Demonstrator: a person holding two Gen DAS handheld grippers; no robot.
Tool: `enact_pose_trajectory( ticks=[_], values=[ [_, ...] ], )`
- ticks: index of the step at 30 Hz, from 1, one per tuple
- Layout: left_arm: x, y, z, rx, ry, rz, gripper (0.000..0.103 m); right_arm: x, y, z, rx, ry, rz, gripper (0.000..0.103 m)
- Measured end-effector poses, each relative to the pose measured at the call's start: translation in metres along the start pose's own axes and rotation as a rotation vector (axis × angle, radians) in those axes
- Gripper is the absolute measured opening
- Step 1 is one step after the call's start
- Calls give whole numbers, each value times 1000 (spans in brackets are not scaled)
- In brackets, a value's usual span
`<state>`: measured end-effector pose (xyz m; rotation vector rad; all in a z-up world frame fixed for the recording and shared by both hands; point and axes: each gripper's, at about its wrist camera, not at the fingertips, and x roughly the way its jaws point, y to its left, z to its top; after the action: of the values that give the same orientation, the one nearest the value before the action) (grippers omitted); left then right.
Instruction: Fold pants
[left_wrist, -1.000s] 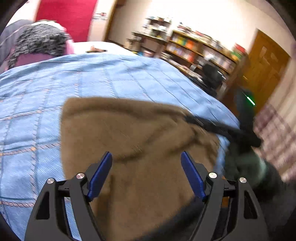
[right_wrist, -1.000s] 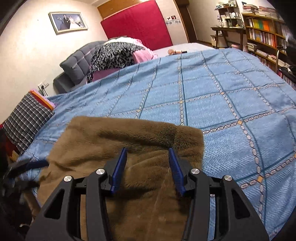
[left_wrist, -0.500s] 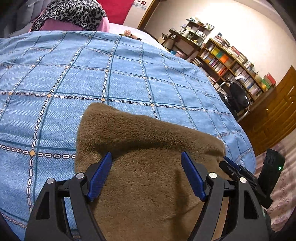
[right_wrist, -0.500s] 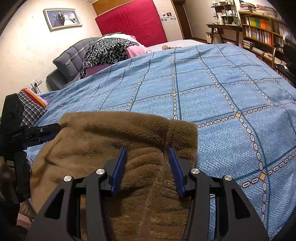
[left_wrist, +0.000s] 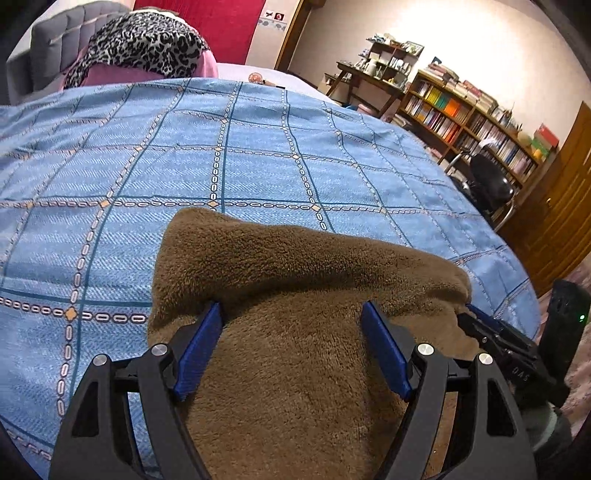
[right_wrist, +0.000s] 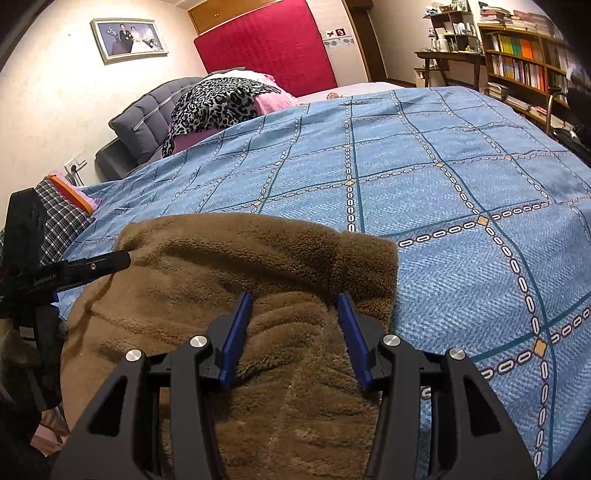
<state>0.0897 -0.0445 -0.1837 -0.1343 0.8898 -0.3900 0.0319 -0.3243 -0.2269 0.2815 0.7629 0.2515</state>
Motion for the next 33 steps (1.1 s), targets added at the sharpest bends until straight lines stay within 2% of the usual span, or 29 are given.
enact_pose_trajectory(
  ticks=[6, 10, 13, 16, 19, 22, 24, 27, 33],
  values=[
    [-15, -7, 0, 4, -18, 49, 77, -1, 0, 1, 7, 9, -8, 50],
    [-27, -13, -2, 33, -34, 99, 83, -2, 0, 2, 13, 15, -16, 50],
    [-37, -15, -4, 47, -49, 136, 84, -2, 1, 3, 15, 18, -23, 50],
    [-42, -13, -4, 47, -55, 149, 90, -2, 3, 3, 16, 21, -31, 51],
    [-50, -11, -6, 46, -62, 161, 91, -3, 6, 4, 10, 23, -35, 57],
    [-54, -9, -7, 44, -58, 162, 91, -6, 12, 5, -11, 24, -50, 67],
    [-58, -7, -9, 41, -57, 164, 91, -10, 18, 5, -32, 21, -80, 82],
    [-62, -5, -13, 34, -52, 161, 91, -18, 21, 5, -38, 8, -101, 82],
    [-62, 4, -21, 8, -24, 161, 91, -35, 3, 7, 53, -8, -114, 82]
  ],
)
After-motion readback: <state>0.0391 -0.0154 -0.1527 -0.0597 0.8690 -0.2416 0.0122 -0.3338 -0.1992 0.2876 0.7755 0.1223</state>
